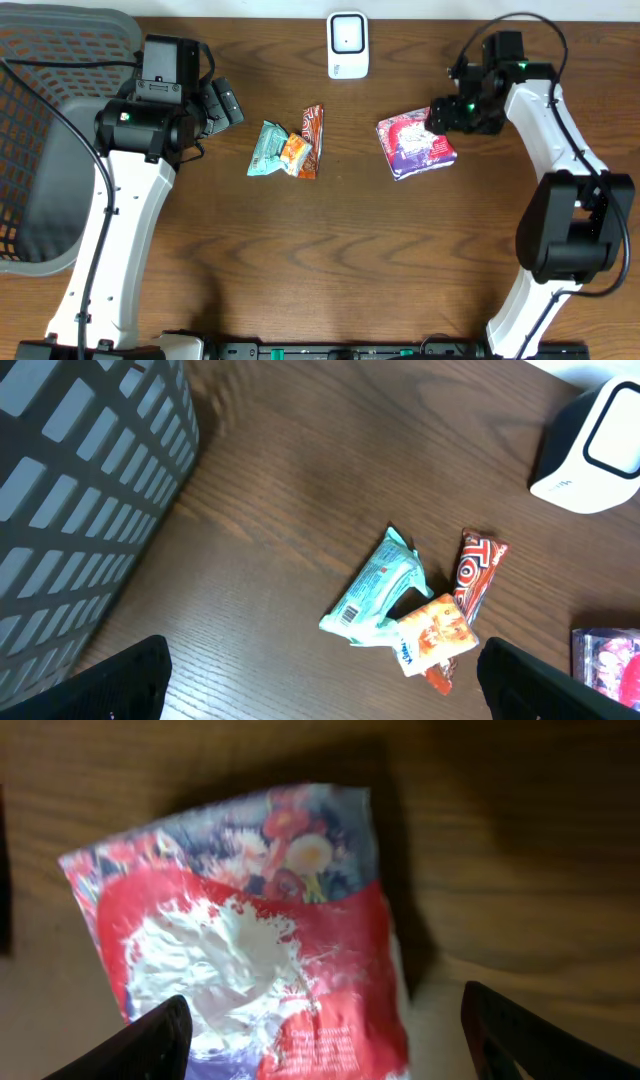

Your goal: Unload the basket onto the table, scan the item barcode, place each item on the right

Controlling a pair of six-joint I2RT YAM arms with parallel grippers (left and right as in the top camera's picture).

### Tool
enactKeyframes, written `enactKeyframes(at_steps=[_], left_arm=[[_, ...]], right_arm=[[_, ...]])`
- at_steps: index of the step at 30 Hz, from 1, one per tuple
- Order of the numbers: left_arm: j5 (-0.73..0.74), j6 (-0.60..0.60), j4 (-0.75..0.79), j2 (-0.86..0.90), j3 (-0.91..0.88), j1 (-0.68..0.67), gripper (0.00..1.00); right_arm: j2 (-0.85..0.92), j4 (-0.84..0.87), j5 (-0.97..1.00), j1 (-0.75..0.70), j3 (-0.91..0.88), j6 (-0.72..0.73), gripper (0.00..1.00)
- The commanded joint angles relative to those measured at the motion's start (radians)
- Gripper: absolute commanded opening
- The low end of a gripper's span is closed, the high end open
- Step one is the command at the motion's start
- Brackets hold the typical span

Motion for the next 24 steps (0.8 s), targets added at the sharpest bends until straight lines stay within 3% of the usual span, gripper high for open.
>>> enactKeyframes(at_steps=[1, 2, 8, 15, 24], left_arm=[[-0.005, -0.008, -0.003, 0.006, 0.007, 0.004, 0.98], [-0.005, -0.008, -0.003, 0.006, 0.007, 0.004, 0.98], [-0.005, -0.008, -0.003, 0.006, 0.007, 0.004, 0.98], [-0.005, -0.008, -0.003, 0.006, 0.007, 0.004, 0.98], [-0.005, -0.008, -0.003, 0.006, 0.007, 0.004, 0.98]], right_arm=[[0.094, 0.023, -0.188, -0.014, -0.048, -0.087, 0.78], [0.116, 0.025, -0.2, -0.011, -0.052, -0.087, 0.74], [0.191, 0.018, -0.231, 0.013, -0.053, -0.048, 0.03], [0.08, 0.062, -0.288, 0.032, 0.065, 0.137, 0.01], [0.047, 0.56, -0.352, 0.11, 0.12, 0.494, 0.01]])
